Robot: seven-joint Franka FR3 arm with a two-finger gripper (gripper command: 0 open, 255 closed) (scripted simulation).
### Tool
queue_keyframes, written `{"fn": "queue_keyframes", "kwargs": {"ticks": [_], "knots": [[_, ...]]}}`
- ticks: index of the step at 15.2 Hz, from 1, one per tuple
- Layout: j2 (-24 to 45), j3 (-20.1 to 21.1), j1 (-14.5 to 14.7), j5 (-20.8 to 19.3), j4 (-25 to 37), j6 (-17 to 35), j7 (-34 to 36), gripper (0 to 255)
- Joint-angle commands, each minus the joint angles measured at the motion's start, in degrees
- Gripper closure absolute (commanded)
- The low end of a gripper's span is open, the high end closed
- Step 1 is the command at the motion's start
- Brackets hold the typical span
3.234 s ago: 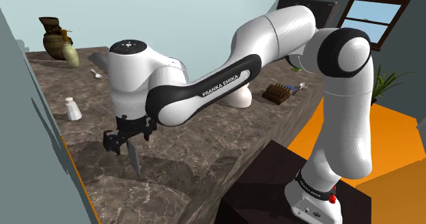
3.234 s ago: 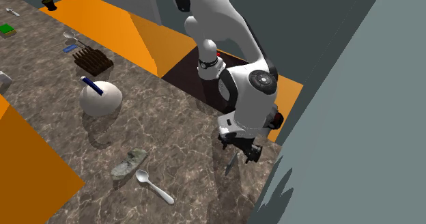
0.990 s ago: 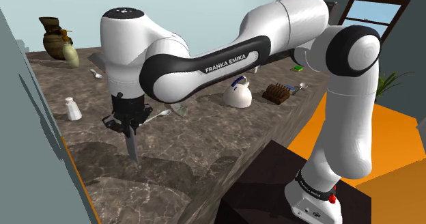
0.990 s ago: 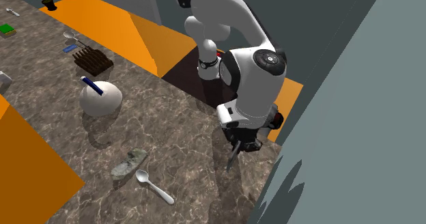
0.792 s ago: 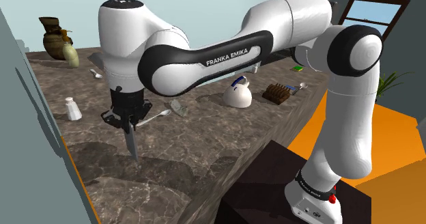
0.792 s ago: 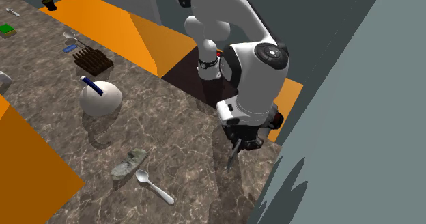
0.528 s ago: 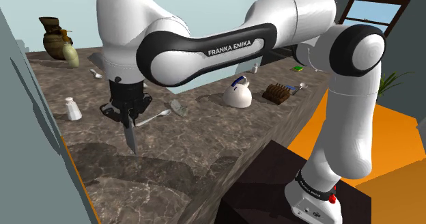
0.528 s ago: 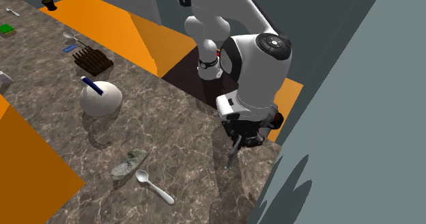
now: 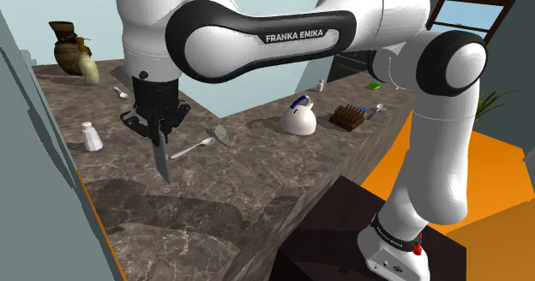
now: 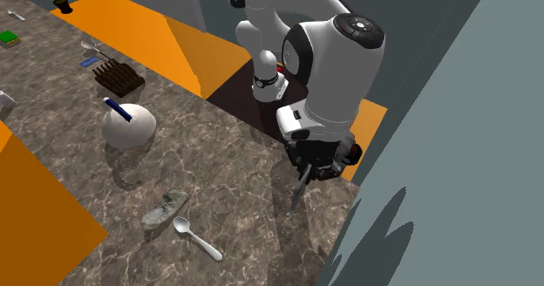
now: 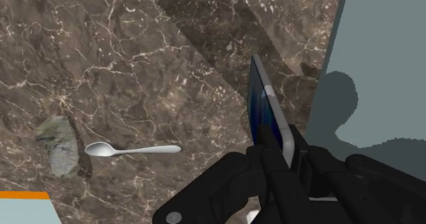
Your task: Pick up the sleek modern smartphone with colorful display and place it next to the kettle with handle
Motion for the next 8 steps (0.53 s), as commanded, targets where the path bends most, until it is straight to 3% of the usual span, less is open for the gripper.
{"fn": "queue_keyframes", "kwargs": {"ticks": [1,8], "knots": [[0.3,0.0,0.4,-0.1,2.0,-1.7,-0.2,255],[1.4,0.1,1.7,-0.5,8.9,-7.5,-0.9,255]]}}
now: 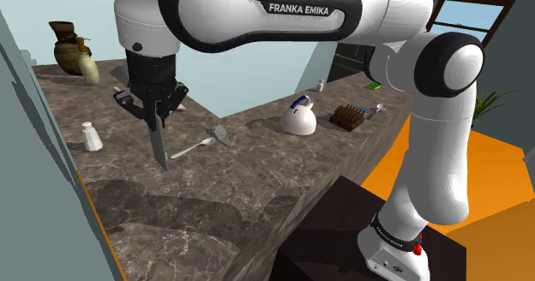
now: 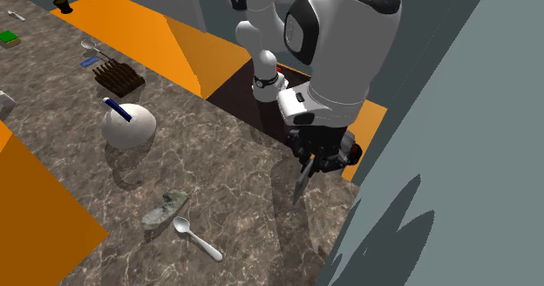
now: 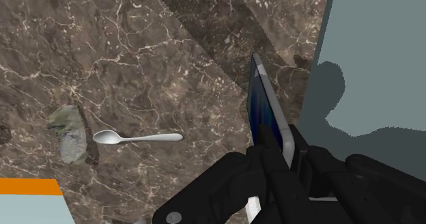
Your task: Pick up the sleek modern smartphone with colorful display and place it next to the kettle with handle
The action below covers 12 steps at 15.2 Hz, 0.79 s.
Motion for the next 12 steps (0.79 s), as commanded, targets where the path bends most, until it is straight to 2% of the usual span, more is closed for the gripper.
{"fn": "queue_keyframes", "kwargs": {"ticks": [1,10,12], "knots": [[0.4,0.0,0.4,-0.1,2.1,-1.7,-0.3,255],[3.6,-0.2,3.5,-1.9,13.7,-10.2,-1.1,255],[-2.4,0.2,-1.3,1.5,5.3,-6.9,-3.1,255]]}}
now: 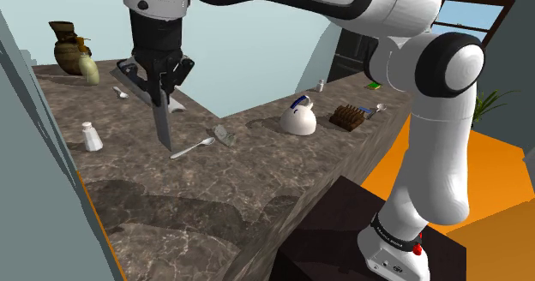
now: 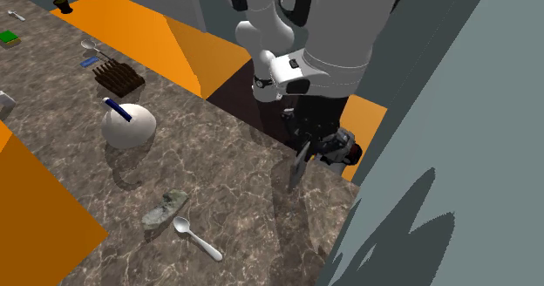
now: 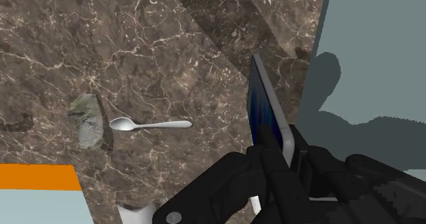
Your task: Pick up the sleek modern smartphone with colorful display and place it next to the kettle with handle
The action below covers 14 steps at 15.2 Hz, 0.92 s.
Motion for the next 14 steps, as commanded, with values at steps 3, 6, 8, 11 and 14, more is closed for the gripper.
{"fn": "queue_keyframes", "kwargs": {"ticks": [3,6,8,11,14], "knots": [[-10.2,-0.2,-7.5,6.3,-12.8,4.8,-4.8,255],[-17.3,-1.7,-11.6,11.0,-20.8,7.5,-9.6,255],[-21.6,-3.3,-13.5,13.8,-25.4,8.8,-13.0,255],[-27.4,-6.2,-15.6,17.2,-31.4,10.1,-18.2,255],[-32.3,-9.4,-16.9,19.7,-36.4,10.9,-23.2,255]]}}
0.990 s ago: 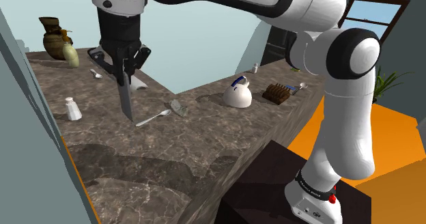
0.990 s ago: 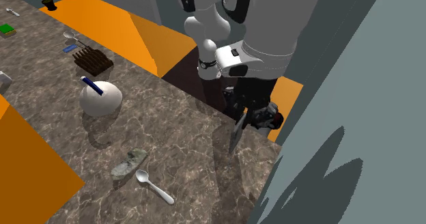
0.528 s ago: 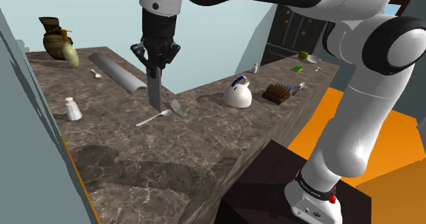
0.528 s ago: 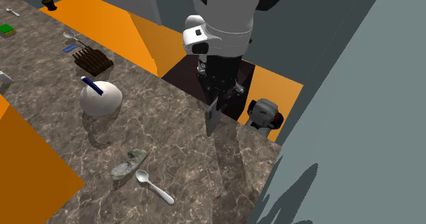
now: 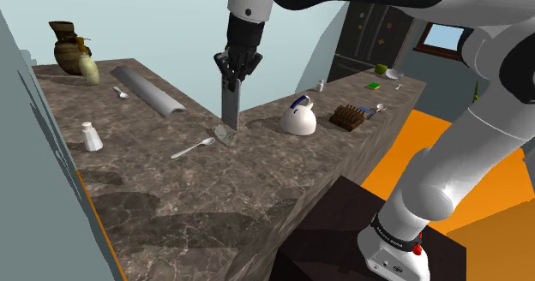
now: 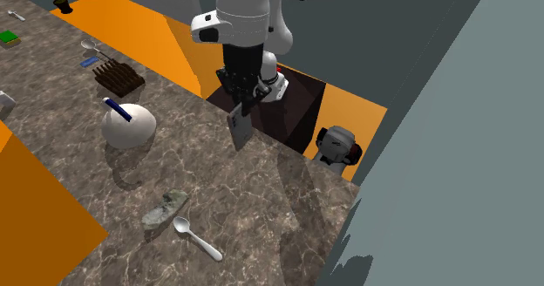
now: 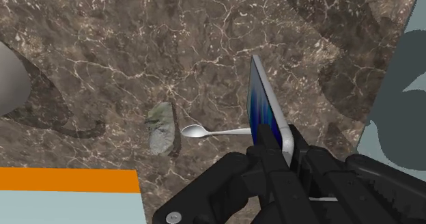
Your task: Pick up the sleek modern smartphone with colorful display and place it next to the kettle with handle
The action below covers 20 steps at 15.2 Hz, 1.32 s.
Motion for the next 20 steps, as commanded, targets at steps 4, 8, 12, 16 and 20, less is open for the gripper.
{"fn": "queue_keyframes", "kwargs": {"ticks": [4,8,12,16,20], "knots": [[-7.7,-5.7,-1.9,3.2,-8.1,1.0,-8.4,255],[-12.1,-10.2,-3.1,4.1,-12.5,1.1,-14.4,255],[-15.5,-14.6,-4.5,4.2,-15.9,1.0,-20.3,255],[-17.9,-19.1,-5.9,3.6,-18.2,0.8,-25.9,255],[-19.2,-23.5,-7.5,2.6,-19.5,0.5,-31.6,255]]}}
